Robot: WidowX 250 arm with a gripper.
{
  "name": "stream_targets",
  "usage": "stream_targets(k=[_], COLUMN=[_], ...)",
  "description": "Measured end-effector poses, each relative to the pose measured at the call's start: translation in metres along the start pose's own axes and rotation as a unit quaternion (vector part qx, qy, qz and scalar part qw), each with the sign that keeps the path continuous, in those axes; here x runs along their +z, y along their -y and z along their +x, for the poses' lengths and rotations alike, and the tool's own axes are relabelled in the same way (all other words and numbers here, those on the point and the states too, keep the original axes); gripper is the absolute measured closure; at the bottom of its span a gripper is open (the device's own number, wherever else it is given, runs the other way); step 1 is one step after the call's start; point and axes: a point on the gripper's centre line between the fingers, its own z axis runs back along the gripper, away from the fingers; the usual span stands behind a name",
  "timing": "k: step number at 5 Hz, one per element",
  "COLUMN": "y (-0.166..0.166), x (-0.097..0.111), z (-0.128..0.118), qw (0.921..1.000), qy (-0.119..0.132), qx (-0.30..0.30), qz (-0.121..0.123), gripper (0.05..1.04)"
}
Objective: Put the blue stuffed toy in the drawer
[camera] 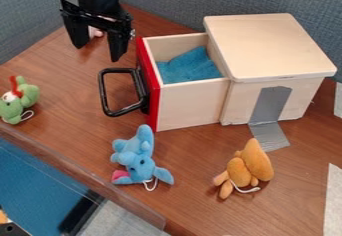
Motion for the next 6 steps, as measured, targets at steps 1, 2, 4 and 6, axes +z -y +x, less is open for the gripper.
stream_targets(k=[1,2,4,6], y=[0.002,0.034,0.081,0.097], x=[-0.009,-0.007,0.000,-0.039], z=[-0.005,-0.034,-0.089,-0.102], qw=[0.9998,0.9989,0.9949,0.9928], qy=[-0.016,-0.029,-0.028,-0.063], qx=[0.004,-0.030,-0.090,-0.099], qz=[-0.006,-0.024,-0.037,-0.024], gripper=[0.083,0.083,0.083,0.083])
